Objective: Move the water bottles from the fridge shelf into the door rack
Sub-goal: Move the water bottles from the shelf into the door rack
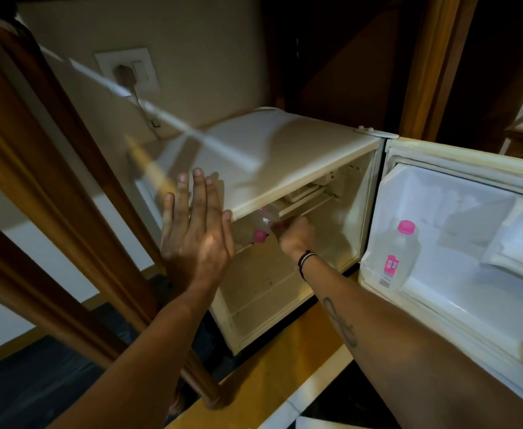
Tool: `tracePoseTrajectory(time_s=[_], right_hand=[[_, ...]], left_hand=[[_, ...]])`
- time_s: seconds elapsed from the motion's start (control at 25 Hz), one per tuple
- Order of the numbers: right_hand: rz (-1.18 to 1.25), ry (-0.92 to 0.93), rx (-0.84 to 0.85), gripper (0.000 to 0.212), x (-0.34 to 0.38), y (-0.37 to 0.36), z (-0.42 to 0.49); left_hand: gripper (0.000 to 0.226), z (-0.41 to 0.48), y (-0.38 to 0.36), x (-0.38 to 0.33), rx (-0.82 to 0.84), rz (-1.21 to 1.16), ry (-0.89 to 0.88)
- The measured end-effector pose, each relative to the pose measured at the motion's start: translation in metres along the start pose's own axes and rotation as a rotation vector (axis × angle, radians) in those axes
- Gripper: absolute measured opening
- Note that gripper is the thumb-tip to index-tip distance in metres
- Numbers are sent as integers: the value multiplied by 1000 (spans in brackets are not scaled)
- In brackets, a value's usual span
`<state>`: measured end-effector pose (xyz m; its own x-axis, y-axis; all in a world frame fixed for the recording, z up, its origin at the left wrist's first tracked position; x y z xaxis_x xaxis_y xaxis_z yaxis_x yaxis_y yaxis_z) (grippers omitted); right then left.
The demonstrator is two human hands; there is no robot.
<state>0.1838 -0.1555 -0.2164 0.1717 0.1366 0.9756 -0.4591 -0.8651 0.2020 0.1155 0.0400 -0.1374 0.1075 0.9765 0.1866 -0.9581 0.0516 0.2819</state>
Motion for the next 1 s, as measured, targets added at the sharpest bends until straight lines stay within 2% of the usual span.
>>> tracePoseTrajectory(time_s=[0.08,0.16,0.24,0.32,0.4,0.48,0.56,0.72,0.84,1.0], right_hand=[[-12,19,-46,25,7,16,-4],[71,53,-81,5,15,42,-11],[190,90,-98,14,22,75,-19],[141,189,-125,19,33,109,-31],[-34,319,-128,24,45,141,-43],[-345,464,-101,24,65,167,-57],[-624,535,-69,19,83,188,-68],[-941,456,-4,10,101,232,-79],[-1047,358,-5,16,92,254,-81],[-1173,367,-53,21,77,261,-73]], left_hand=[[47,1,1,0,0,-5,-3],[48,0,0,-1,-18,1,-10],[52,-1,-4,-1,-37,21,-11],[55,-1,-6,1,-14,21,0],[57,-3,-8,1,18,36,-10],[58,-5,-12,0,58,33,-12],[62,-5,-17,1,117,-2,-2],[67,-6,-24,3,137,-50,15],[67,-7,-25,1,174,-61,42],[66,-8,-24,0,218,-75,54]])
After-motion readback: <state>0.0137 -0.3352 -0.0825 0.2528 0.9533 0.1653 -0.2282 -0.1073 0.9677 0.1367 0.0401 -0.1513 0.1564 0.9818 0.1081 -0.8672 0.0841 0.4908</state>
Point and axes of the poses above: each hand's wrist, its own z-axis towards the middle knuckle, its own y-axis out of the back of the hand, x = y × z, the point moved 2 cm from there along z, towards the middle knuckle, and after that the axes turned 11 degrees about z, right-handed, at the moved point
